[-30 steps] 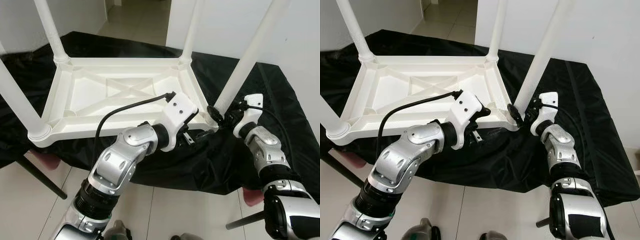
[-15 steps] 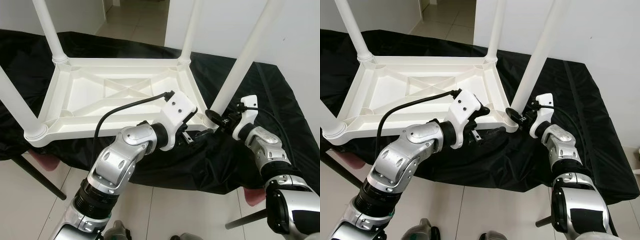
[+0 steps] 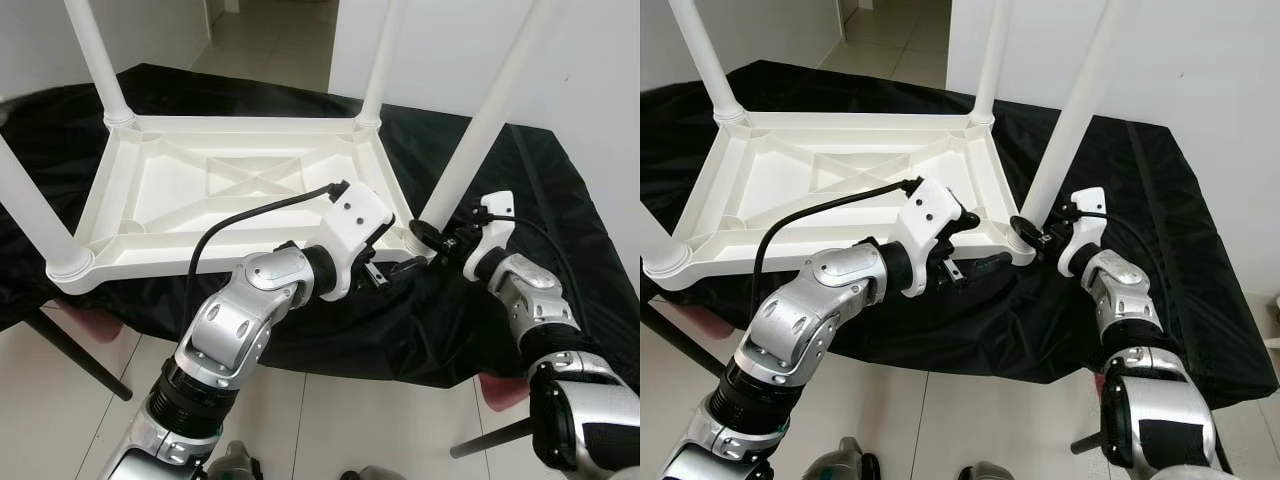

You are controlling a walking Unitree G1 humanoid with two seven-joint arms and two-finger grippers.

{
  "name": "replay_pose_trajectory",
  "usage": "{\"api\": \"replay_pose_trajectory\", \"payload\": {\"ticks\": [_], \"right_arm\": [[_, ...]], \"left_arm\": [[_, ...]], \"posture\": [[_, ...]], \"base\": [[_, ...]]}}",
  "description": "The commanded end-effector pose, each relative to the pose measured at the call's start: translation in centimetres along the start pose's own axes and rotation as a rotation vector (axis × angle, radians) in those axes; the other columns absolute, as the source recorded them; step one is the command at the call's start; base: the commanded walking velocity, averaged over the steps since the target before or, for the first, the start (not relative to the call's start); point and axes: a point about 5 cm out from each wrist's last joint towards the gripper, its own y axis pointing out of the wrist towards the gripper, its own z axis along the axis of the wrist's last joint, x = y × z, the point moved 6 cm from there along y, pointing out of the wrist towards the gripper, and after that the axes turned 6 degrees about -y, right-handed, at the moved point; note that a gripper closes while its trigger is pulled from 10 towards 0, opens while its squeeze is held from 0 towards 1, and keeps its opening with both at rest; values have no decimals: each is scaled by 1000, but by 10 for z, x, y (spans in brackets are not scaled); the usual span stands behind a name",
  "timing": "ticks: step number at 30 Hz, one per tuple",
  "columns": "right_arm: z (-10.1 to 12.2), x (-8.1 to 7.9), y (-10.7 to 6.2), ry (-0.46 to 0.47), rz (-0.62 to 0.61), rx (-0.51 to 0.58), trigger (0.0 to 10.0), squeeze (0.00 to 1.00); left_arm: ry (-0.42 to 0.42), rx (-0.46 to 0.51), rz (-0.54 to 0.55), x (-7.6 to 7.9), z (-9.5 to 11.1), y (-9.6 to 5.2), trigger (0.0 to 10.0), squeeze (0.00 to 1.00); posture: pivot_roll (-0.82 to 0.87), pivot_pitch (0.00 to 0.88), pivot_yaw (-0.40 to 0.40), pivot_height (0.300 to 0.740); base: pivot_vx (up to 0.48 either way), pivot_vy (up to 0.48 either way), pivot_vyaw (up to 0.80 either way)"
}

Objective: Building children table

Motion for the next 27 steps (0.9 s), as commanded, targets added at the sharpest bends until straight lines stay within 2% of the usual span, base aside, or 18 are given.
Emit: {"api": "replay_pose_trajectory", "payload": {"ticks": [1,3,4,12,16,19,22,27], "right_arm": [[-9,-2,1,33,-49,-24,10000,0],[-9,-2,1,33,-49,-24,10000,0],[-11,-2,3,37,-92,-27,10000,0],[-13,-5,8,65,-210,-19,10000,0],[-19,-1,6,113,-359,-27,10000,0],[-21,1,4,126,-408,-29,10000,0],[-29,8,-3,133,-579,-55,10000,0],[-31,8,-5,131,-636,-64,10000,0]], "left_arm": [[7,-6,39,-4,-3,3,10000,0],[7,-6,39,-4,-3,3,10000,0],[5,-12,35,-3,-5,3,10000,0],[17,-44,17,1,-14,5,10000,0],[24,-41,18,1,-13,6,10000,0],[24,-40,19,1,-13,6,10000,0],[28,-40,20,1,-13,6,10000,0],[30,-40,20,1,-14,6,10000,0]], "posture": [[47,0,-53,740],[47,0,-53,740],[43,0,-48,740],[44,0,-48,740],[48,0,-55,740],[48,0,-55,740],[50,0,-58,740],[49,0,-58,740]], "base": [[0,0,0],[0,0,0],[0,0,0],[0,0,0],[0,0,0],[0,0,0],[0,0,0],[0,0,0]]}}
